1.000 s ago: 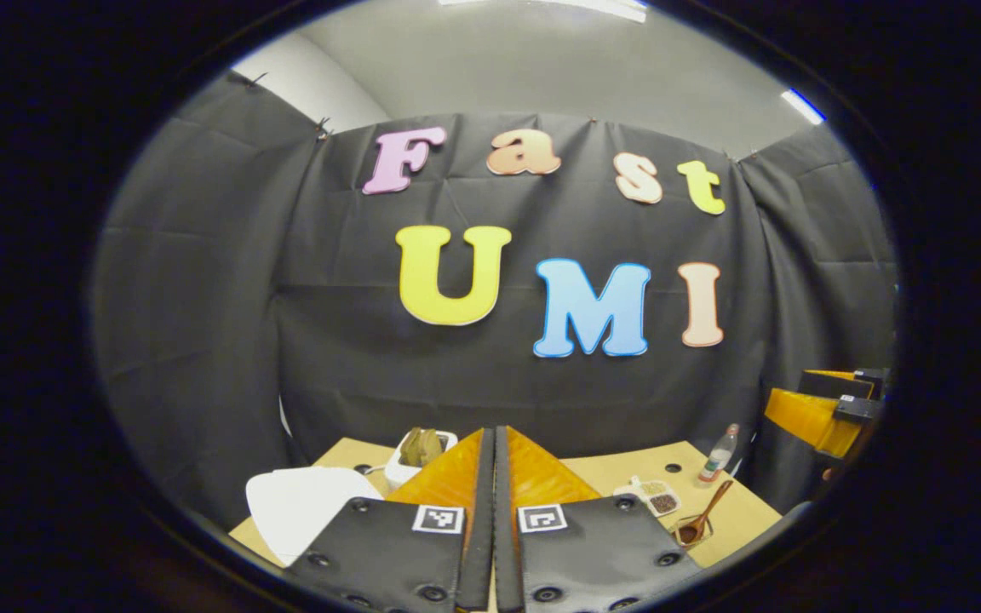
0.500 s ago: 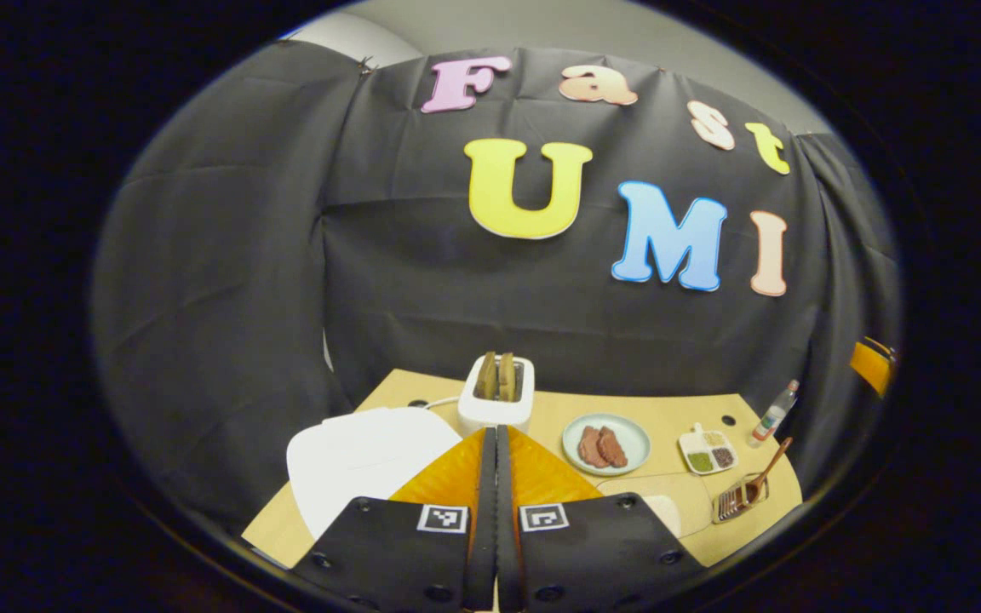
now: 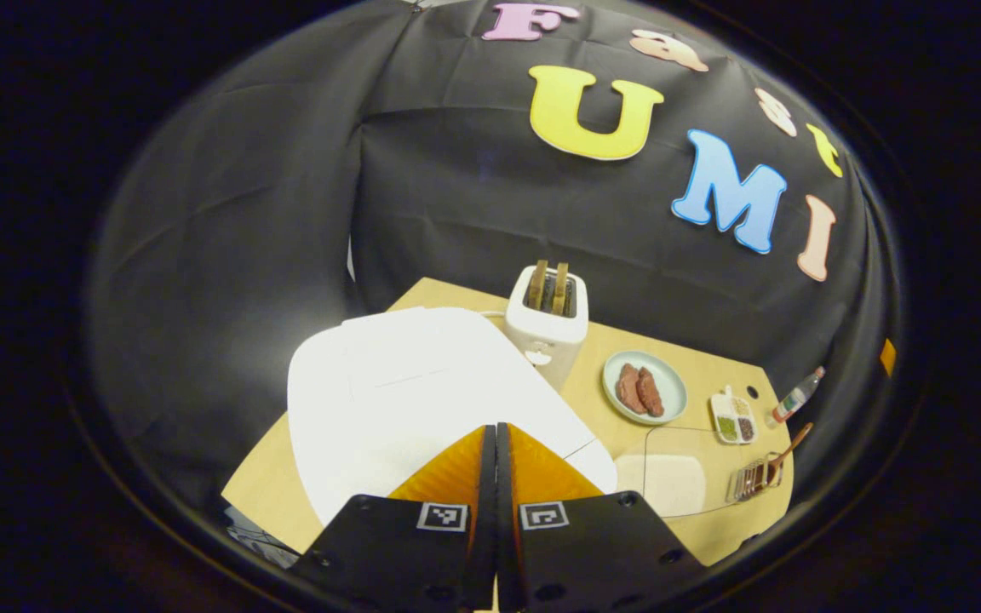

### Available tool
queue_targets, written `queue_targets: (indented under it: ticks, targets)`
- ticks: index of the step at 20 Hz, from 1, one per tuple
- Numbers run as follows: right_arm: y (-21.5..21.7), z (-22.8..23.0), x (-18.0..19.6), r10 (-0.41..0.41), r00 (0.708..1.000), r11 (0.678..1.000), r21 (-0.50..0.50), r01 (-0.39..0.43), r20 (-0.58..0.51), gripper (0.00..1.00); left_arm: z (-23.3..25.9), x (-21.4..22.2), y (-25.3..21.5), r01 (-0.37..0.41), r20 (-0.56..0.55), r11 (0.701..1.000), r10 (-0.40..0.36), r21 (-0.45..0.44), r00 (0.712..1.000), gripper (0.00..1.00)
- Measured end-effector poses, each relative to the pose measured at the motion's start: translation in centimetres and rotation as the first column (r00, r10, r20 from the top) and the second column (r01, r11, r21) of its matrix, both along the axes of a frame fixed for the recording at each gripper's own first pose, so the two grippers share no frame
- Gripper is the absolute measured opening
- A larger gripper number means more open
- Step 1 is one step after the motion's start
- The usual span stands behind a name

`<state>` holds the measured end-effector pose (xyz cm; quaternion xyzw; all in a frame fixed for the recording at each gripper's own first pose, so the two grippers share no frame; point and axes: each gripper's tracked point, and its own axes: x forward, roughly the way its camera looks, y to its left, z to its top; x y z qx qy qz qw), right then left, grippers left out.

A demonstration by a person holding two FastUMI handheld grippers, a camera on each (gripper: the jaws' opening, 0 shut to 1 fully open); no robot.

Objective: Close the left gripper, press the button to open the rice cooker; take a wooden spoon from the chopstick holder with the right hand, scoop a spoonful of rice and pour it into the rice cooker, then put the wooden spoon back into the chopstick holder.

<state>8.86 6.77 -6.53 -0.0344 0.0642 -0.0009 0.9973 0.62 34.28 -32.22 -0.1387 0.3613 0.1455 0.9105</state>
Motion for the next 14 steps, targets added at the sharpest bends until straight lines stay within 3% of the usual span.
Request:
queue_targets:
  ticks: [3,5,8,10,12,14]
  targets:
    - [0.1,-0.2,0.2,0.004,1.0,1.0,-0.005,-0.004,-0.003,0.99,-1.4,-0.6,0.2,0.008,-0.038,1.0,-0.006,0.029,0.999,0.09]
    - [0.3,-0.3,0.3,0.01,1.0,1.0,-0.008,-0.01,-0.008,0.99,-3.0,-1.3,0.1,-0.009,-0.092,1.0,0.009,-0.001,0.996,0.08]
    - [0.6,-0.4,0.2,0.018,1.0,1.0,-0.009,-0.018,-0.009,0.99,-2.2,-0.6,0.5,-0.011,-0.061,1.0,0.012,0.019,0.998,0.09]
    - [0.6,-0.3,0.2,0.021,1.0,1.0,-0.015,-0.021,-0.008,0.99,0.4,0.4,1.3,-0.023,0.015,0.996,0.021,0.09,1.0,0.09]
    - [0.4,-0.4,0.1,0.02,1.0,1.0,-0.016,-0.02,-0.008,0.99,5.7,1.7,1.9,-0.055,0.159,0.985,0.029,0.165,0.987,0.07]
    - [0.3,-0.5,0.1,0.019,1.0,1.0,-0.012,-0.019,-0.01,0.99,11.6,2.5,2.3,-0.104,0.287,0.966,0.033,0.235,0.957,0.54]
